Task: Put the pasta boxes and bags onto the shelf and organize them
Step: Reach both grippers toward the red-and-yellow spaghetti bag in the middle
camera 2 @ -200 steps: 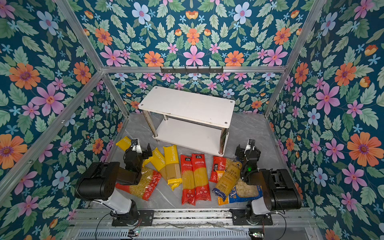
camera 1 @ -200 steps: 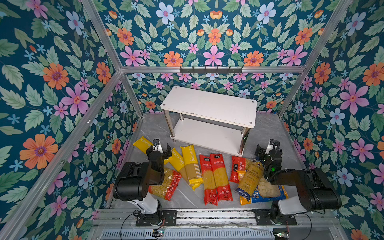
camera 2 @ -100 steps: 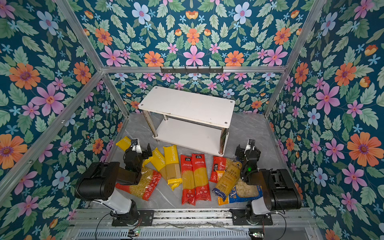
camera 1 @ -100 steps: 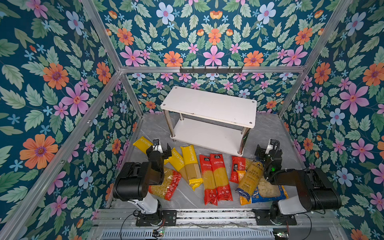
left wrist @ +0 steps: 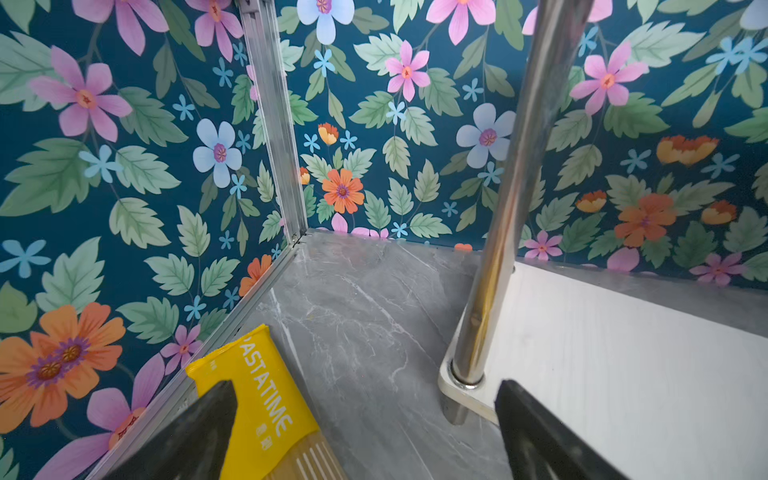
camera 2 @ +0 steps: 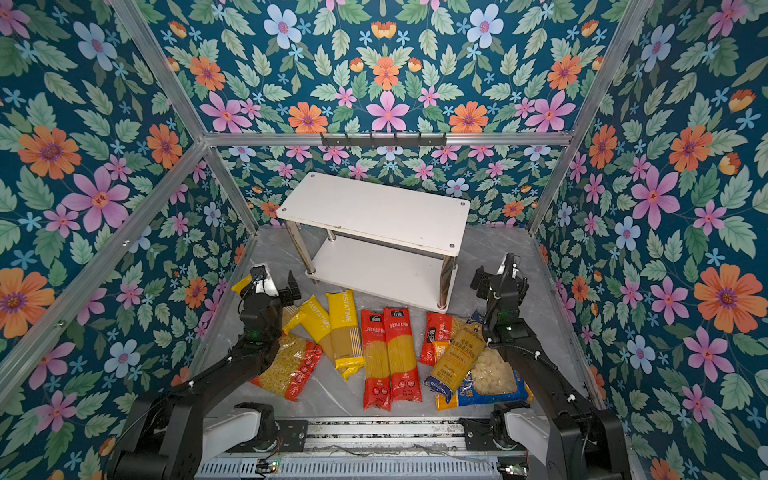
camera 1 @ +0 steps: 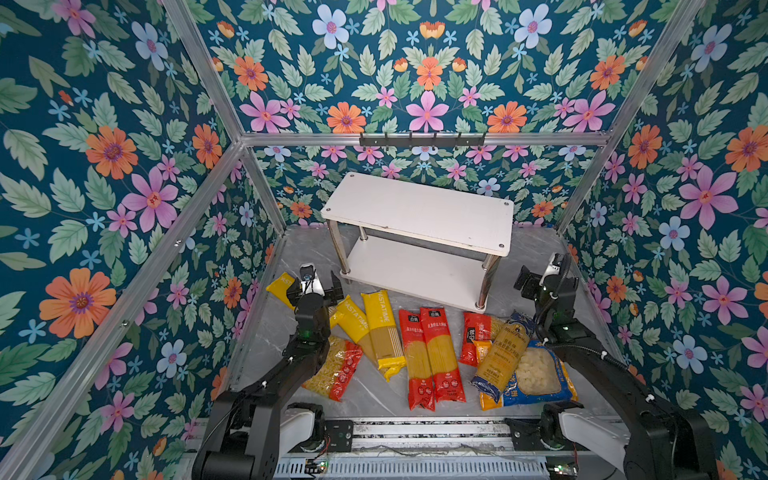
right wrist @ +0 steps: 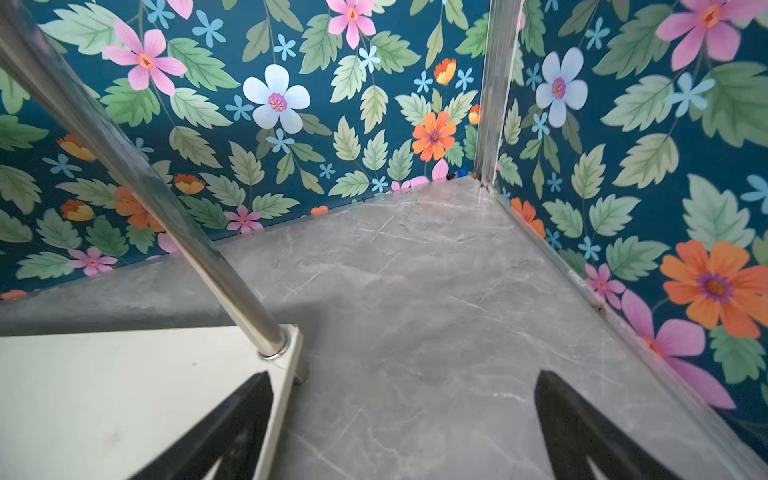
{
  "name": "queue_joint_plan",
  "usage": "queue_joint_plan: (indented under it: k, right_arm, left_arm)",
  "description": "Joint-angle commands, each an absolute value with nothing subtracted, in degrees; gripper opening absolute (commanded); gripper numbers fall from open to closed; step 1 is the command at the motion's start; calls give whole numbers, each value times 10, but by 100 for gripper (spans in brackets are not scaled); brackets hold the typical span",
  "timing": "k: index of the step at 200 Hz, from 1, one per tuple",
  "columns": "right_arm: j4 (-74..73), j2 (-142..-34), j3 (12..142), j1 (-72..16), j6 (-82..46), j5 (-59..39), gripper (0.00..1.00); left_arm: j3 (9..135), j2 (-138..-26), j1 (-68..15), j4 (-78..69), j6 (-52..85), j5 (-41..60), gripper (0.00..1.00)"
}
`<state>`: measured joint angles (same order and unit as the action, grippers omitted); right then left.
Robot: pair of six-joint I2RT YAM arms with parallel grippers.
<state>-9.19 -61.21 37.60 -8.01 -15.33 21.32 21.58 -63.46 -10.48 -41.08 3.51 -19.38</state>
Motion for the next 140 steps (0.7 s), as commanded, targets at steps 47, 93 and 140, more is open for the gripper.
queue_joint_plan:
  k: [47, 93, 140]
  right_arm:
    - [164, -562, 403, -84, -401, -148, 77]
    - [204, -570, 401, -232, -470, -90, 73]
    - [201, -665, 436, -382, -484, -63, 66]
  left_arm:
    - [339, -550, -105, 0, 276, -149, 100]
    - [375, -573, -108, 25, 294, 111, 67]
    - [336, -569, -279, 16, 369, 18, 67]
